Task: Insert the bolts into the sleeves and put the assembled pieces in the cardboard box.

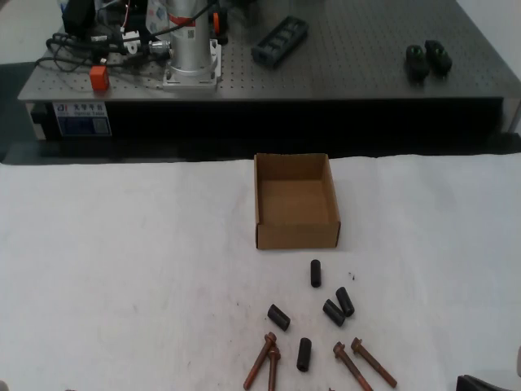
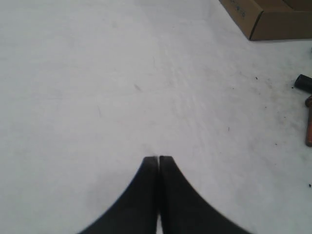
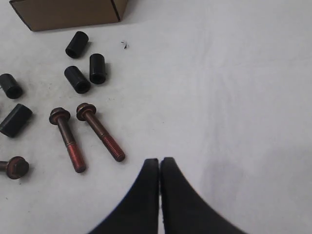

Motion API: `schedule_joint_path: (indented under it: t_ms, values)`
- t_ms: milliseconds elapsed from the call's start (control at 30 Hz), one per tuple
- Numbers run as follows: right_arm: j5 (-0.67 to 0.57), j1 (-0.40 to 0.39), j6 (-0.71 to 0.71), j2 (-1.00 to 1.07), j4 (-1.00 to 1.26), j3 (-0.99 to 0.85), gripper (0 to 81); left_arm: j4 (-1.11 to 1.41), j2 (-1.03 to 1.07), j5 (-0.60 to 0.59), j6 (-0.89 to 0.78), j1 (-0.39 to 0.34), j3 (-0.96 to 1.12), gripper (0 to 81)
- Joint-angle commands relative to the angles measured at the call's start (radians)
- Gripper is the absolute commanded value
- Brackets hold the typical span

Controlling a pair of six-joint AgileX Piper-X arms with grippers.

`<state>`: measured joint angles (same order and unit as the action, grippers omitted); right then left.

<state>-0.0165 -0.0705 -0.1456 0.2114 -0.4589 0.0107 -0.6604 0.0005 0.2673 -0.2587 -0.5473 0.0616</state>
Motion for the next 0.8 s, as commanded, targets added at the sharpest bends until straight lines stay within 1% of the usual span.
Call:
schedule_joint_path:
  t_ms: [0,133,167,233,300,367,400,433,467,500,533,567,600,633,667,700,767]
  values:
    - [-0.001,-0.002,-0.004,-0.005,0.016,-0.011,1.1,0.010,0.000,0.013,-0.011,0.000,0.005,0.6]
    - [-0.001,-0.002,-0.012,-0.005,0.038,-0.011,1.1,0.010,0.000,0.013,-0.011,0.000,0.005,0.6]
    - [-0.001,-0.002,-0.044,-0.005,0.044,-0.011,1.1,0.010,0.000,0.013,-0.011,0.000,0.005,0.6]
    - [-0.001,-0.002,-0.171,-0.005,0.057,-0.011,1.1,0.010,0.000,0.013,-0.011,0.000,0.005,0.6]
    - [0.009,-0.002,-0.277,-0.005,0.080,-0.011,1.1,0.044,0.000,-0.007,-0.060,0.000,-0.001,0.6]
    - [-0.020,-0.002,-0.376,-0.005,0.147,-0.011,1.1,0.139,0.000,-0.083,-0.169,0.000,-0.022,0.6]
    - [-0.069,-0.002,-0.402,-0.005,0.200,-0.011,1.1,0.179,0.000,-0.147,-0.200,0.000,-0.031,0.6]
    - [-0.121,-0.002,-0.399,-0.005,0.268,-0.011,0.8,0.236,0.000,-0.221,-0.206,0.000,-0.041,0.6]
    - [-0.154,-0.002,-0.399,-0.001,0.326,-0.011,0.4,0.300,0.000,-0.267,-0.205,0.000,-0.050,0.6]
    - [-0.187,-0.002,-0.399,0.005,0.391,-0.011,3.7,0.348,0.000,-0.302,-0.204,0.000,-0.057,0.6]
    - [-0.205,-0.002,-0.399,0.018,0.442,-0.011,8.7,0.370,0.000,-0.319,-0.204,0.000,-0.058,0.6]
    - [-0.205,-0.002,-0.401,0.033,0.459,-0.011,13.6,0.386,0.000,-0.327,-0.199,0.000,-0.058,0.6]
    - [-0.205,-0.002,-0.399,0.059,0.459,-0.028,20.8,0.398,0.000,-0.332,-0.191,0.000,-0.058,0.5]
    - [-0.205,-0.002,-0.394,0.094,0.459,-0.048,24.3,0.402,0.000,-0.341,-0.170,0.000,-0.058,0.2]
    - [-0.217,-0.002,-0.373,0.138,0.444,-0.083,26.3,0.401,0.000,-0.345,-0.152,0.000,-0.056,0.7]
    - [-0.244,-0.002,-0.344,0.179,0.422,-0.109,26.2,0.401,0.000,-0.355,-0.138,0.000,-0.056,2.9]
    - [-0.279,-0.002,-0.253,0.294,0.363,-0.178,25.4,0.401,0.000,-0.370,-0.125,0.000,-0.052,11.5]
